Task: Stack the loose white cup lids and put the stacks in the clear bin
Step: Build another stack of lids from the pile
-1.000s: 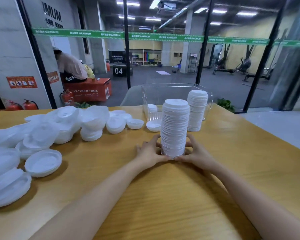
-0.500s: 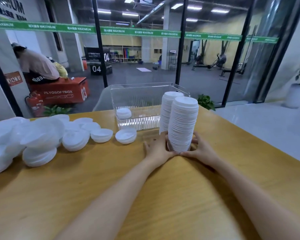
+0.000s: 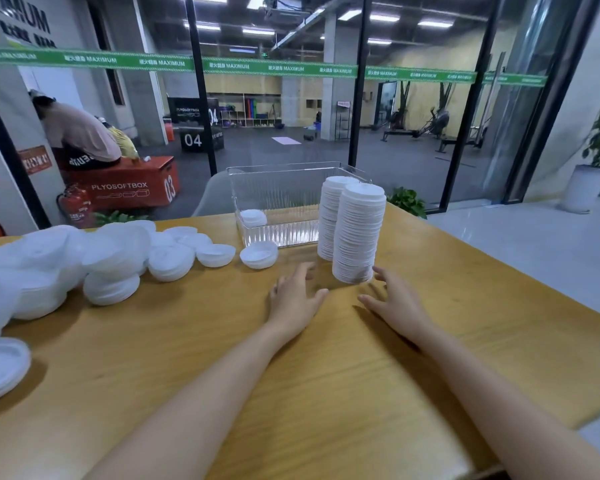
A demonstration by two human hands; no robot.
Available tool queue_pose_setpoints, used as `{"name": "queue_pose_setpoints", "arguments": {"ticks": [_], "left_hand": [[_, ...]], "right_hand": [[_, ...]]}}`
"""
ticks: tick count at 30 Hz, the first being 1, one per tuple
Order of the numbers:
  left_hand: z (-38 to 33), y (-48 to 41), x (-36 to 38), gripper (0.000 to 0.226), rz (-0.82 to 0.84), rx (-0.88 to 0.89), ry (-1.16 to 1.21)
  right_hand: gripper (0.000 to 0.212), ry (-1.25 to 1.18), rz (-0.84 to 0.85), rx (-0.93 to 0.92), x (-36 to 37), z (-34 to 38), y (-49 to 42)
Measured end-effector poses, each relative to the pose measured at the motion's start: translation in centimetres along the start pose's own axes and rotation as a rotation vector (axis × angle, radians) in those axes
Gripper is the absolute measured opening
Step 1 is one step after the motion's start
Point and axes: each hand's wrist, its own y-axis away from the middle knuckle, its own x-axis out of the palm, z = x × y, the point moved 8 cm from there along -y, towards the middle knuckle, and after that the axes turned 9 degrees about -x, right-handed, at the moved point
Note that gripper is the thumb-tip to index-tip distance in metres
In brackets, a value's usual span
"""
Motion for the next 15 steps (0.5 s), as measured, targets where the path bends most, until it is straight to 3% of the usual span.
{"name": "queue_pose_setpoints", "arguments": {"ticks": [8, 15], "left_hand": [[4.0, 6.8, -6.9, 0.043, -0.059, 0.015, -0.033], [9.2, 12.3, -17.4, 0.042, -0.224, 0.021, -0.072]], "right_hand": [[0.058, 0.006, 0.048, -0.156, 2.9, 9.2, 5.6], [0.054, -0.079, 0.112, -0.392, 8.6, 21.2, 8.1]]}}
